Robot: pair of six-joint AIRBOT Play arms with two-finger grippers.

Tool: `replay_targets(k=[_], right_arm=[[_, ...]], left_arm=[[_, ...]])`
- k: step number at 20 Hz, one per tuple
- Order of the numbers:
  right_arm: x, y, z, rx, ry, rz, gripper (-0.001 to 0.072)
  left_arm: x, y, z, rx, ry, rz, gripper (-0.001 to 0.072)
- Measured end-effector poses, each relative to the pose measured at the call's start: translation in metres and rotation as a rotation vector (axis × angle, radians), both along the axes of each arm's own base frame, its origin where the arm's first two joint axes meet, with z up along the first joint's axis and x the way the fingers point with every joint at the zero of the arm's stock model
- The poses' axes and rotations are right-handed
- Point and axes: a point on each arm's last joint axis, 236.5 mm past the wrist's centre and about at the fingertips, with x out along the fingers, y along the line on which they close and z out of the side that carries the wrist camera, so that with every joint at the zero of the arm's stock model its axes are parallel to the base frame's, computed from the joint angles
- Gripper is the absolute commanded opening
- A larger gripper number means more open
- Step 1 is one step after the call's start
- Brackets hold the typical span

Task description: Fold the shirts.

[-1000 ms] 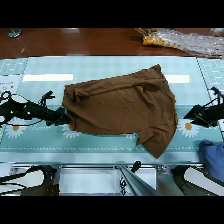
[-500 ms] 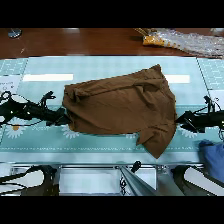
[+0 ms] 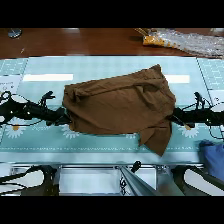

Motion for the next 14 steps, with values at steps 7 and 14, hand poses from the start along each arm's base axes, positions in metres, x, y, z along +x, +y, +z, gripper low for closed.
replay_targets(k=[7,14], right_arm=[[0.070,-0.013,0.131,-0.142,-0.392,0.106,0.0019],[0.072,-0.011,0.487,-0.432,-1.208,0.071,0.0019]], left_arm=[[0.067,0.008,0.096,0.041,-0.347,0.002,0.0014],[0.092,0.014,0.465,0.164,-1.387,0.162,0.0014]])
